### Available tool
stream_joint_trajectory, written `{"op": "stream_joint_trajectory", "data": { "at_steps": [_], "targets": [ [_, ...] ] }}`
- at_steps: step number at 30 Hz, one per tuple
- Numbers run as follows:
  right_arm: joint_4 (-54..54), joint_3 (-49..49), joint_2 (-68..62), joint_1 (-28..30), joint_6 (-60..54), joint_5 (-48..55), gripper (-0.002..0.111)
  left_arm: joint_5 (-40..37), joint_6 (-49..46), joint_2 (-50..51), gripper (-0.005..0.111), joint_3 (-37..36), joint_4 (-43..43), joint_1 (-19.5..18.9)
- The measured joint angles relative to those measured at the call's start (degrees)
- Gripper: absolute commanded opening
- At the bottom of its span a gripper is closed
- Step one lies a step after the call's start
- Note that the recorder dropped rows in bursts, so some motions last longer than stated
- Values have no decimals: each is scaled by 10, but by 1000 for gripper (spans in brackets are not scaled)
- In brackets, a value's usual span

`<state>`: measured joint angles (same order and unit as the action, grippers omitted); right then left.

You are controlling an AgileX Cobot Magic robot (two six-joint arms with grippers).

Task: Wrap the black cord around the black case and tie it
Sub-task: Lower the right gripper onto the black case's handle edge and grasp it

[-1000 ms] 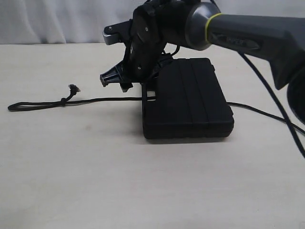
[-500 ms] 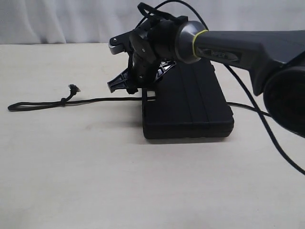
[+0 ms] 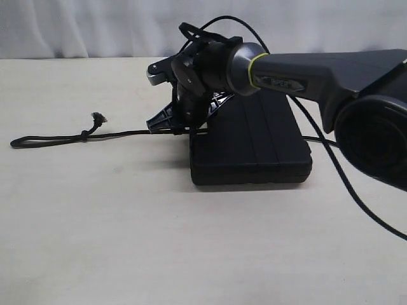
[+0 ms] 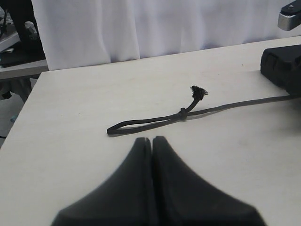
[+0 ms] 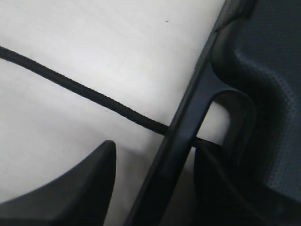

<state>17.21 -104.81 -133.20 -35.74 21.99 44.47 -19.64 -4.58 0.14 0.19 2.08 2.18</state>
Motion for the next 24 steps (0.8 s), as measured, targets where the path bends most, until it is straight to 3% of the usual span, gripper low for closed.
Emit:
{"op": "stream_joint_trajectory", "data": {
  "at_steps": [9, 16, 24],
  "targets": [
    [20, -1, -6, -3, 3, 15, 48, 0, 0, 0, 0, 0, 0, 0],
    [25, -2, -7, -3, 9, 17, 21, 0, 0, 0, 0, 0, 0, 0],
    [23, -3, -7, -3, 17, 30, 4, 0, 0, 0, 0, 0, 0, 0]
  ]
}}
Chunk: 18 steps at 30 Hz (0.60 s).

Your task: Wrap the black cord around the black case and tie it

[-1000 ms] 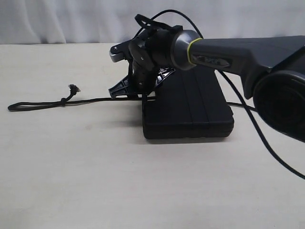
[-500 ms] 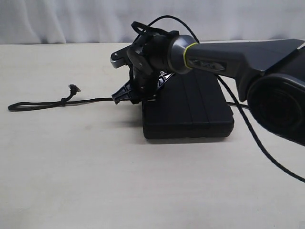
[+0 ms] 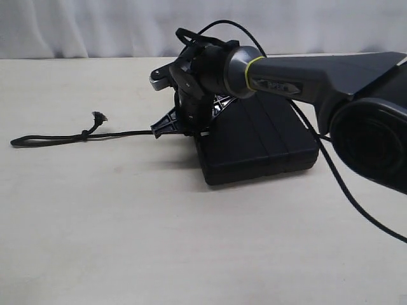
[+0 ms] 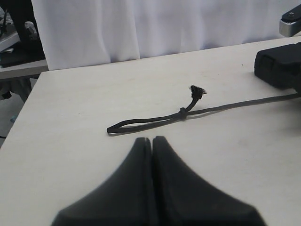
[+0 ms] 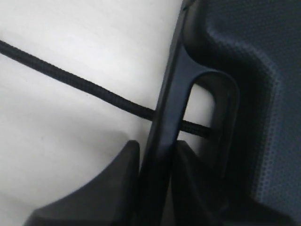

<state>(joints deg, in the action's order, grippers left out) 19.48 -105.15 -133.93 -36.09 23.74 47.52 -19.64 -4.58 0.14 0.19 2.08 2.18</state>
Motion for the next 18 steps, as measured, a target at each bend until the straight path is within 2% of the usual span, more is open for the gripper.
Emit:
{"op": "stream_joint_trajectory", "data": {
  "at_steps": [9, 18],
  "targets": [
    [-1, -1, 10, 0, 0, 23, 4, 0, 0, 0, 0, 0, 0, 0],
    [-5, 1, 73, 0, -9, 67, 4, 0, 0, 0, 0, 0, 0, 0]
  ]
}}
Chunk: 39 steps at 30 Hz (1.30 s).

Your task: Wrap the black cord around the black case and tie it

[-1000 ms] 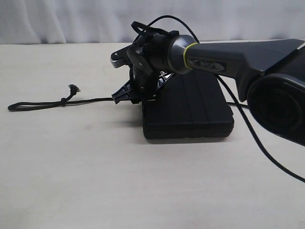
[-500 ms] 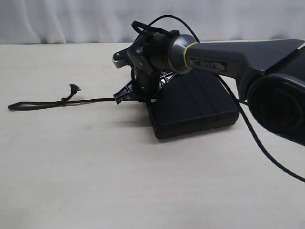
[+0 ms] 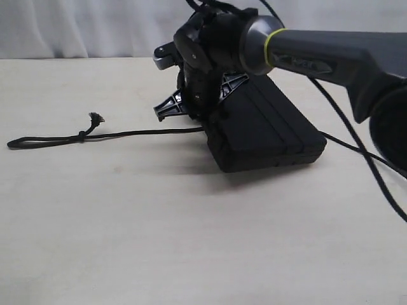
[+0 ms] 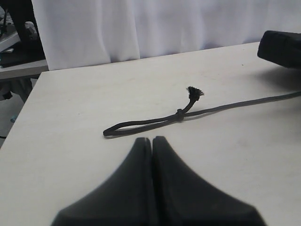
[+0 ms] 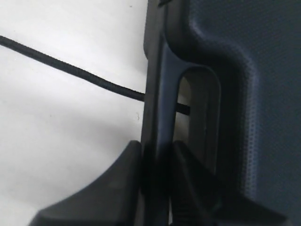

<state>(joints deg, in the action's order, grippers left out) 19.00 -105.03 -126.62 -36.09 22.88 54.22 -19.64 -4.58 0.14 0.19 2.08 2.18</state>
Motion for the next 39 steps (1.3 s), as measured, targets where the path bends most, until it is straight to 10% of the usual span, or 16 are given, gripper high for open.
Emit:
{"op": "stream_joint_trajectory", "data": {
  "at_steps": [15, 26, 29, 33, 39],
  "targets": [
    [51, -2, 105, 38, -27, 77, 4, 0, 0, 0, 0, 0, 0, 0],
    [-150, -12, 124, 117, -225, 119, 5, 0, 0, 0, 0, 0, 0, 0],
    [-65, -12, 127, 70, -201, 137, 6, 0, 0, 0, 0, 0, 0, 0],
    [79, 6, 132, -57, -113, 153, 40, 0, 0, 0, 0, 0, 0, 0],
    [215, 23, 82, -186, 47, 156, 42, 0, 0, 0, 0, 0, 0, 0]
  ]
}}
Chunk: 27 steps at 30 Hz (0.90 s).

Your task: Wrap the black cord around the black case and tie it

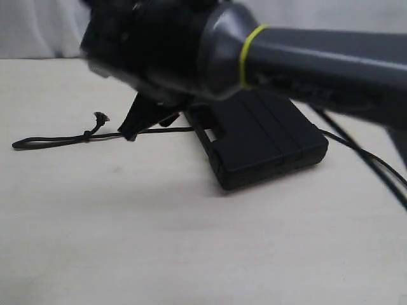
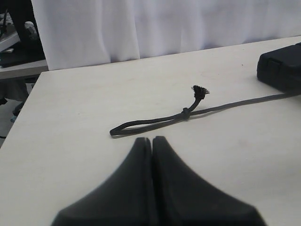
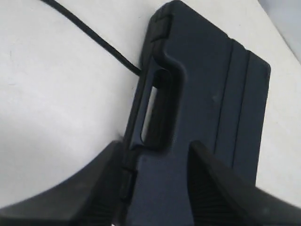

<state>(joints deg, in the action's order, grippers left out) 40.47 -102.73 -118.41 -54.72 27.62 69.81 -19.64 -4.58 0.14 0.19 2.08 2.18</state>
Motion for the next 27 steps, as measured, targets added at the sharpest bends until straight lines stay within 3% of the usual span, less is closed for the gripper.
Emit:
{"op": "stream_joint_trajectory", "data": {
  "at_steps": [3, 9, 27],
  "targets": [
    [51, 2, -55, -46, 44, -1, 51, 0, 0, 0, 0, 0, 0, 0],
    [105, 2, -159, -48, 63, 0, 51, 0, 0, 0, 0, 0, 0, 0],
    [166, -31, -225, 16, 75, -1, 51, 0, 0, 0, 0, 0, 0, 0]
  ]
}}
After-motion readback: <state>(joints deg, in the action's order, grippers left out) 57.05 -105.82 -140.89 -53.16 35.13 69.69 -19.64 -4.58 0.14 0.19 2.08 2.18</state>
